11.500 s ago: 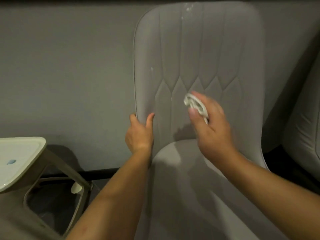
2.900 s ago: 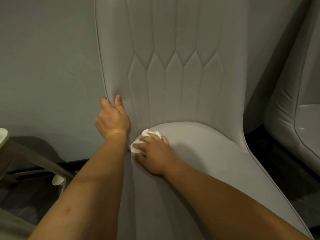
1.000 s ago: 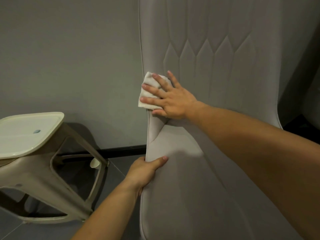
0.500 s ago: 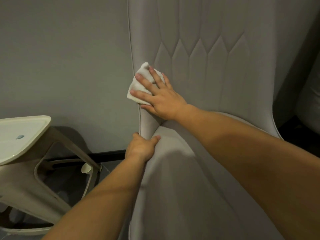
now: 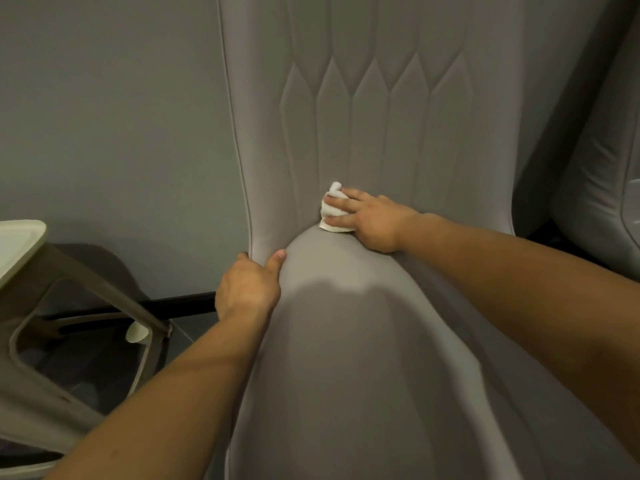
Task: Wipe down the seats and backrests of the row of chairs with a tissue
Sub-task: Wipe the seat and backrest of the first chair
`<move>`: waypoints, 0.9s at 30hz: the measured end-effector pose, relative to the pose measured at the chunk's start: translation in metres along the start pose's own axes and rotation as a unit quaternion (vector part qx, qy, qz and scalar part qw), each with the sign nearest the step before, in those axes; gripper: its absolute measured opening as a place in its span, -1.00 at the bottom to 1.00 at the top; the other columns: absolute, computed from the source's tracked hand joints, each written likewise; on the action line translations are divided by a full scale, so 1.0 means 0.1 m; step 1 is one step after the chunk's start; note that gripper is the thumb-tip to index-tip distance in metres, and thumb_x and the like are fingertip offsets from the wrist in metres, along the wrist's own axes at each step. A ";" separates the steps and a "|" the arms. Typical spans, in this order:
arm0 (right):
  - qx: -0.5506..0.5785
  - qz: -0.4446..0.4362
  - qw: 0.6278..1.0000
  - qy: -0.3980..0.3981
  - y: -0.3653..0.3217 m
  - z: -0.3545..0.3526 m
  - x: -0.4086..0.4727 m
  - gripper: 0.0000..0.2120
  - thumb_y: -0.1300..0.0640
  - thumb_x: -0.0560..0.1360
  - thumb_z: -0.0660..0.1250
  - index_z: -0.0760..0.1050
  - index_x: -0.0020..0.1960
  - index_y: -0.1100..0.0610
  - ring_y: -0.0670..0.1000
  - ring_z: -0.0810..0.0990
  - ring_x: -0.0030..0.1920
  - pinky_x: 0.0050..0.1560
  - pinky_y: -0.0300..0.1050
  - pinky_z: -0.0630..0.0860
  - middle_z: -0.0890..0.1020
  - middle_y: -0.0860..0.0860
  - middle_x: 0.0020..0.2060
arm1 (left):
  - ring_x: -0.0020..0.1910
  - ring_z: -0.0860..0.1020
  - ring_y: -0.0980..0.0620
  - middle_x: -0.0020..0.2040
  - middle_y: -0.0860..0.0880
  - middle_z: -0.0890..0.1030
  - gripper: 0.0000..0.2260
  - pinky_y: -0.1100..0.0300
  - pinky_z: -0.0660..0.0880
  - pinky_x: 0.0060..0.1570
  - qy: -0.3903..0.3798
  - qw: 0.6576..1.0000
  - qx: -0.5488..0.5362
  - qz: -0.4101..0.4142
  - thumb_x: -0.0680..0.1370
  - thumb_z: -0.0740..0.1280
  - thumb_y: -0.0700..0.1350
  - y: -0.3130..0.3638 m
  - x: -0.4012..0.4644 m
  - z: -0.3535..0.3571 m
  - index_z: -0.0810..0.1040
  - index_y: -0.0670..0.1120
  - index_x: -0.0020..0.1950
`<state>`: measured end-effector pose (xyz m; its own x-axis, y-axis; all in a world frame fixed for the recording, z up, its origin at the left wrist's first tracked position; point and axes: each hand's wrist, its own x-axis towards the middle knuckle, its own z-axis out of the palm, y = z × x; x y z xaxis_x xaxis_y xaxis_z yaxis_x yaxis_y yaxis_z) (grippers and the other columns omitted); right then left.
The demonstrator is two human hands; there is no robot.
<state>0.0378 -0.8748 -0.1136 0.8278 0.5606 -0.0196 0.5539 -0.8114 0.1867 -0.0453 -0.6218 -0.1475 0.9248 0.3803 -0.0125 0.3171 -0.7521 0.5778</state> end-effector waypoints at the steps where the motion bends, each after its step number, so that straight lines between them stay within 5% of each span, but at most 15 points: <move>1: 0.008 0.013 1.000 -0.020 -0.04 -0.06 0.01 -0.41 0.15 0.58 0.14 0.19 0.54 -0.25 0.01 -0.08 0.58 0.24 0.21 0.37 -0.07 -0.18 0.60 | 0.07 0.54 -0.23 0.11 -0.19 0.59 -0.36 0.07 0.31 -0.19 0.000 1.000 0.006 0.002 0.50 0.19 0.39 0.00 0.00 0.00 0.45 -0.15 0.23; 4: 0.067 0.085 0.991 -0.073 -0.14 -0.15 0.04 -0.42 -0.03 0.48 0.20 0.27 0.48 -0.29 0.12 0.22 0.48 0.24 0.24 0.31 0.23 -0.12 0.51 | 0.12 0.52 -0.24 0.18 -0.21 0.57 -0.34 0.04 0.36 -0.16 0.003 1.000 0.019 0.003 0.51 0.24 0.34 0.05 0.01 -0.03 0.33 -0.15 0.37; 6: 0.119 0.132 0.980 -0.091 -0.18 -0.12 -0.01 -0.43 -0.20 0.47 0.19 0.22 0.47 -0.35 0.15 0.33 0.40 0.25 0.24 0.34 0.30 -0.10 0.45 | 0.27 0.45 -0.25 0.35 -0.21 0.45 -0.23 -0.06 0.42 0.03 0.027 0.999 0.015 0.028 0.50 0.33 0.26 0.10 0.00 -0.07 0.12 -0.12 0.53; 10: 0.159 0.182 0.968 -0.061 -0.37 0.11 -0.12 -0.23 -0.59 0.36 -0.09 0.07 0.51 -0.35 0.09 0.08 0.53 0.40 0.41 0.05 0.09 -0.14 0.57 | 0.53 0.05 -0.21 0.58 -0.21 0.01 -0.10 -0.16 0.17 0.42 0.135 0.974 0.098 0.156 0.48 0.39 0.19 0.16 -0.12 -0.07 -0.09 -0.09 0.58; 15: 0.181 0.188 0.965 0.010 -0.45 0.17 -0.13 -0.44 -0.40 0.55 -0.01 0.26 0.49 -0.24 0.12 0.20 0.48 0.44 0.22 0.10 0.23 -0.05 0.54 | 0.53 -0.24 -0.23 0.56 -0.24 -0.24 0.04 -0.29 -0.07 0.44 0.181 0.969 0.081 0.148 0.42 0.42 0.24 0.31 -0.20 -0.12 -0.25 -0.03 0.58; 18: 0.144 0.214 0.964 0.060 -0.60 0.16 -0.22 -0.56 -0.23 0.64 0.07 0.40 0.45 -0.13 0.17 0.34 0.40 0.41 0.11 0.17 0.37 0.05 0.48 | 0.54 -0.17 -0.26 0.57 -0.26 -0.16 -0.03 -0.31 -0.07 0.42 0.174 0.935 0.142 0.274 0.42 0.38 0.25 0.46 -0.38 -0.13 -0.14 -0.01 0.61; 24: 0.201 0.181 0.961 -0.056 -0.70 -0.13 -0.68 -0.53 -0.19 0.67 0.03 0.29 0.53 -0.11 0.20 0.24 0.46 0.45 0.11 0.11 0.27 0.06 0.53 | 0.53 -0.28 -0.20 0.58 -0.21 -0.20 -0.23 -0.32 -0.14 0.43 0.048 0.943 0.191 0.269 0.54 0.11 0.32 0.63 -0.72 -0.24 -0.15 0.04 0.61; 27: 0.190 0.178 0.956 -0.136 -0.68 -0.32 -1.12 -0.55 -0.15 0.67 0.02 0.26 0.54 -0.12 0.18 0.25 0.46 0.46 0.13 0.15 0.26 0.05 0.54 | 0.48 -0.41 -0.21 0.55 -0.20 -0.32 -0.27 -0.32 -0.17 0.42 -0.049 0.910 0.315 0.264 0.55 -0.12 0.37 0.60 -0.90 -0.44 -0.27 0.03 0.58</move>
<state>-0.0951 -0.8772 -0.0924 0.9336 0.2166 -0.2856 0.1828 -0.9731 -0.1406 -0.1190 -0.6772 -0.0756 0.9878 -0.1502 0.0402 -0.1478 -0.9873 -0.0577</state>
